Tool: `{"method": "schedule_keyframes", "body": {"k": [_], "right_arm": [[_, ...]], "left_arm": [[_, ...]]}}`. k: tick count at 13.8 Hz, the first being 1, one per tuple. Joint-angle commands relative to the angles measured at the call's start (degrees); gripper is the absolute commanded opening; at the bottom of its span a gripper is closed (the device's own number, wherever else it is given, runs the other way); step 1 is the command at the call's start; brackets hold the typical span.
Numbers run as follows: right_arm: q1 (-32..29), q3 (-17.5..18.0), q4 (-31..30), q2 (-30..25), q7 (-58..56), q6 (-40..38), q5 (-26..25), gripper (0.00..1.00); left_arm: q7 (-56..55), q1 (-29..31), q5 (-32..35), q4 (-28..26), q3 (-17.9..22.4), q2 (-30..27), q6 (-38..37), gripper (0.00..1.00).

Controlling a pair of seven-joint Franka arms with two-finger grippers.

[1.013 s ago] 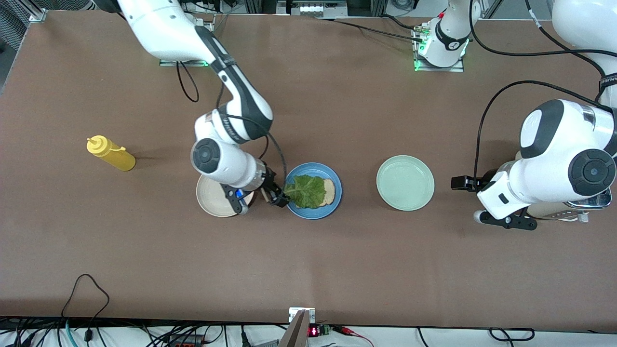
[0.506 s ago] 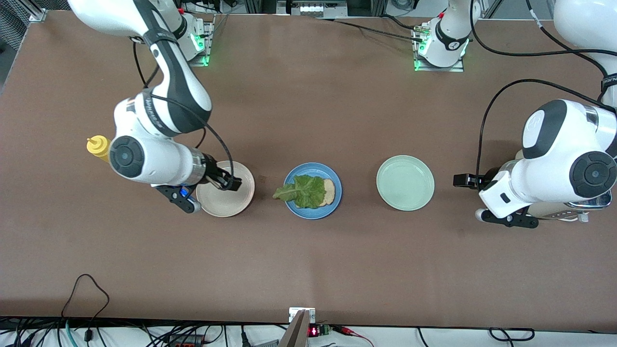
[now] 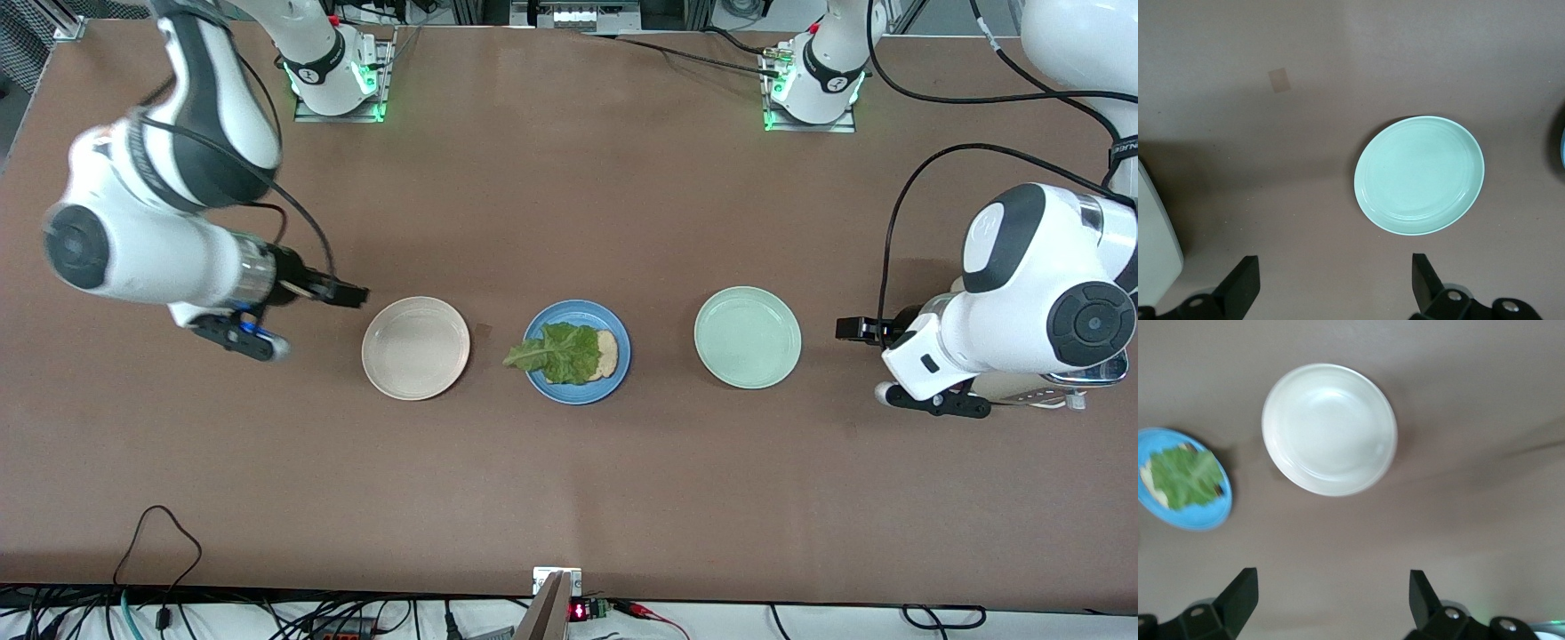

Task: Make sandwich in blue plate with both arms
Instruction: 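Move the right gripper back toward the mustard while the left returns to toaster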

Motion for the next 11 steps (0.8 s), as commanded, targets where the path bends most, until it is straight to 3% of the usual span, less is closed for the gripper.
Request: {"method": "schedule_keyframes", "body": {"k": [1,5,8,10,11], "right_arm": [[-6.3,1.1,-8.7,-9.3,-10.2,-3.5,-0.5,1.0],[-14.8,1.3,-15.4,-15.6,-26.2,-5.0,-3.4,1.0],[-20.5,1.3,-18.8,-17.0,-39.9,-2.8,-7.2,1.0],[-23.5,1.2,-19.6,-16.8,-47.3,-0.7,-8.7,1.0],[-24.7,1.2,-20.2,-16.8,-51.4,0.7,-9.5,1.0]], "left_arm": [[0.6,0.7,1.2,1.3,0.6,-1.0,-0.9,1.0],[0.7,2.1,1.1,8.2,0.5,-1.0,-2.1,1.0],[0.5,-1.5,0.6,9.3,4.5,-3.2,-1.8,1.0],[1.2,-7.8,-1.4,8.7,12.7,-6.2,-1.2,1.0],[1.2,-11.8,-5.9,8.7,19.7,-7.3,-1.2,1.0]]}}
